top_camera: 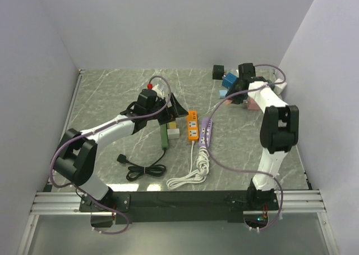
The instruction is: Pull the plug off the socket
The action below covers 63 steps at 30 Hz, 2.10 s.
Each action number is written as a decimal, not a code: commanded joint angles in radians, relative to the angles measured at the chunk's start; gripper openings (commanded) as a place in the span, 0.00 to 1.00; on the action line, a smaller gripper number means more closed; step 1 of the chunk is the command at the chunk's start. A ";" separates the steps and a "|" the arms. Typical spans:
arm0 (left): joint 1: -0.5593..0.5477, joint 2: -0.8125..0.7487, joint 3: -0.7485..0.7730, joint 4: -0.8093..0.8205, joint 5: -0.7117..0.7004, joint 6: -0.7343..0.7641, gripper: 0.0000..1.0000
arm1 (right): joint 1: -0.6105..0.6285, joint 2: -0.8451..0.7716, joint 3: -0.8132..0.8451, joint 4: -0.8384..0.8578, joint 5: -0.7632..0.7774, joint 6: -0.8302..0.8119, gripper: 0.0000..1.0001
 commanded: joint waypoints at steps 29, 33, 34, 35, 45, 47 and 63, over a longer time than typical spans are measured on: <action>0.049 0.085 0.134 -0.381 -0.365 0.306 0.93 | -0.018 -0.350 -0.199 -0.034 -0.134 -0.068 0.95; 0.049 0.143 0.157 -0.357 -0.380 0.312 0.92 | 0.115 -0.369 -0.236 0.003 -0.107 -0.070 0.94; 0.047 0.154 0.163 -0.352 -0.385 0.316 0.92 | 0.128 -0.364 -0.237 0.012 -0.120 -0.062 0.95; 0.049 0.182 0.171 -0.353 -0.389 0.319 0.90 | 0.140 -0.353 -0.234 0.021 -0.121 -0.055 0.94; 0.062 0.262 0.153 -0.284 -0.339 0.367 0.23 | 0.209 -0.208 -0.130 0.118 -0.319 -0.082 0.90; 0.078 0.256 0.134 -0.264 -0.299 0.362 0.08 | 0.220 -0.162 -0.099 0.153 -0.357 -0.078 0.89; 0.182 0.053 -0.059 -0.091 0.051 0.292 0.01 | 0.310 0.133 0.054 0.380 -0.578 0.048 0.89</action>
